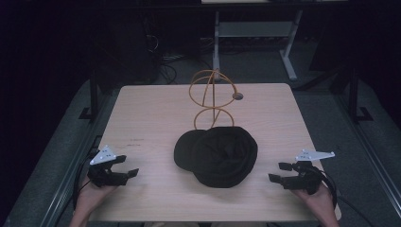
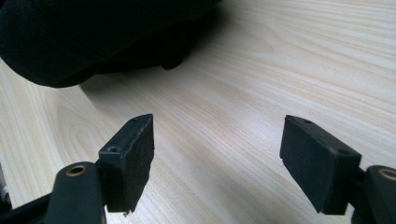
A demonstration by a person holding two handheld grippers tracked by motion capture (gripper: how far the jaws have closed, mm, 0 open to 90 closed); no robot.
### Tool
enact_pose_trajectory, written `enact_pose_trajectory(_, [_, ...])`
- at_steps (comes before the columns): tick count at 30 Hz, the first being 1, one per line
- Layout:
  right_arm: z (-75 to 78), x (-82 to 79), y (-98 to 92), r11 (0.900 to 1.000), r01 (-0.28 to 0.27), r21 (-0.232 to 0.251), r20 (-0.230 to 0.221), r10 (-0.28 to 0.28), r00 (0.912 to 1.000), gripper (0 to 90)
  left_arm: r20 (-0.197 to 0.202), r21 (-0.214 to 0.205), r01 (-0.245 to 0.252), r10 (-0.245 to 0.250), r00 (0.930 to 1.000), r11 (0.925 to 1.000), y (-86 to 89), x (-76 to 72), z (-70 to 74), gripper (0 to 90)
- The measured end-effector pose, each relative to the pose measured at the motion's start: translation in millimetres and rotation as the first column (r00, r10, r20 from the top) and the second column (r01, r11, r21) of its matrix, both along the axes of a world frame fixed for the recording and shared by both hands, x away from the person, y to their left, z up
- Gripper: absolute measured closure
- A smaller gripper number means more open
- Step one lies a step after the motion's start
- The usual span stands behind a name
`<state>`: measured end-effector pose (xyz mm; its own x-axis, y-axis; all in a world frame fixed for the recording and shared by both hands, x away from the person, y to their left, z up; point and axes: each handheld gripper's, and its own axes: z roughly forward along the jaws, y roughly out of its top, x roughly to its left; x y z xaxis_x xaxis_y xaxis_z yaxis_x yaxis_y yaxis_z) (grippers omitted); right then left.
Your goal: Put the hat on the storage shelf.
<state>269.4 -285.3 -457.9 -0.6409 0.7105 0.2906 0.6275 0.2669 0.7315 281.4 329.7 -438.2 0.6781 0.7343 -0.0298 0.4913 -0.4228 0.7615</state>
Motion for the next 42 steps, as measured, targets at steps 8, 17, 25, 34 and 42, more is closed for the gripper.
enact_pose_trajectory(8, [1.3, -2.0, 0.7, 1.0, 0.0, -0.01, 0.003, 0.0, 1.0, 25.5, -0.002, -0.009, 0.018, -0.018, 0.9998, 0.9998, -3.2, -1.6, 0.1, 22.4])
enact_pose_trajectory(17, [1.1, -2.3, 0.8, 1.0, 0.002, -0.008, 0.0, -0.002, 1.0, 24.7, -0.004, 0.012, 0.045, -0.045, 0.999, 0.9989, -8.9, -2.3, 2.8, 22.9])
enact_pose_trajectory(25, [2.4, -2.9, -0.4, 1.0, 0.003, 0.006, 0.007, -0.003, 1.0, 24.6, 0.01, 0.015, 0.097, -0.098, 0.9952, 0.9951, -25.2, -5.2, 13.1, 23.5])
enact_pose_trajectory(34, [2.7, -2.8, -1.4, 0.9999, 0.005, 0.014, 0.01, -0.005, 0.9999, 24.5, 0.026, -0.007, 0.178, -0.178, 0.9837, 0.984, -48.8, -5.0, 30.6, 24.8])
enact_pose_trajectory(42, [2.8, -2.7, -0.1, 0.9999, 0.0, 0.014, 0.014, -0.001, 0.9999, 24.4, 0.048, 0.009, 0.261, -0.262, 0.964, 0.9652, -78.3, -5.6, 44.6, 24.8])
